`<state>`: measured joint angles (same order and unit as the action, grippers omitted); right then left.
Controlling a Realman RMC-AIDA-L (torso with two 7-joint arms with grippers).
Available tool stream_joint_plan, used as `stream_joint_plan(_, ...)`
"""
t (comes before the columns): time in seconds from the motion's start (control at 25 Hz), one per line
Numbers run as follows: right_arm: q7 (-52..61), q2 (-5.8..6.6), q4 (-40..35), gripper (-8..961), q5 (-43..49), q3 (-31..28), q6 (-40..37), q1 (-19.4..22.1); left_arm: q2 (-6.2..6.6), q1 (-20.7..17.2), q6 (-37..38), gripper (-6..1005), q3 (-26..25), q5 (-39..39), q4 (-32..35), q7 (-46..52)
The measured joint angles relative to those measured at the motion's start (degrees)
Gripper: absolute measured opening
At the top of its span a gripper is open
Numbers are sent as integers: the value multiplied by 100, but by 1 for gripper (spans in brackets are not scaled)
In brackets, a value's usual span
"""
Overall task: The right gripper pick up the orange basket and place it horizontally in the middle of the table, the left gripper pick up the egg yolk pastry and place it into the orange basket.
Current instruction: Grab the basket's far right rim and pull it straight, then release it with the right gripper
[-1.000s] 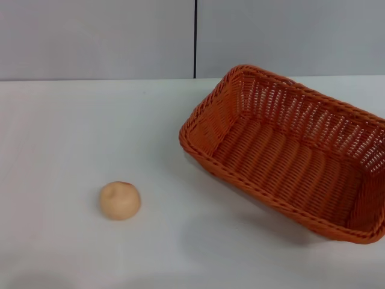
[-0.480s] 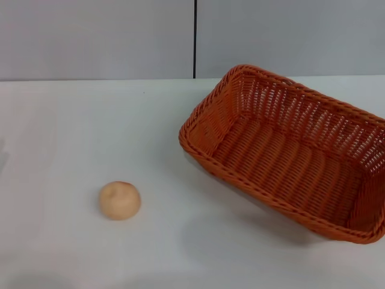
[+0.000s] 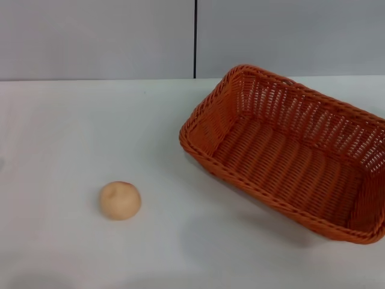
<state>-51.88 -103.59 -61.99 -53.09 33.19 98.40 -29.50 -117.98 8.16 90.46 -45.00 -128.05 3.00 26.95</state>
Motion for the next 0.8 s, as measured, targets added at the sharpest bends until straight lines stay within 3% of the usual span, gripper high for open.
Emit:
stream_joint_plan(0.16, 151, 63, 298, 825, 621, 135, 137, -482, -5, -35, -8, 844, 0, -1, -11, 6)
stream_joint_plan(0.2, 152, 51, 567, 825, 1061, 223, 177, -792, -9, -60, -12, 844, 0, -1, -24, 8)
stream_joint_plan(0.28, 141, 33, 700, 825, 1238, 284, 174, -926, -9, -69, -14, 844, 0, -1, -27, 8)
stream_joint_plan(0.4, 117, -81, 973, 824, 1467, 512, 47, -1156, -10, -85, -17, 844, 0, 0, -28, 8)
stream_joint_plan(0.6, 111, -396, 1014, 824, 1520, 890, -564, -1244, -13, -183, -17, 843, -2, 0, -61, 11)
stream_joint_plan(0.8, -8, -509, 1186, 825, 1521, 1073, -949, -1232, -14, -233, 9, 843, -15, 0, -63, 12)
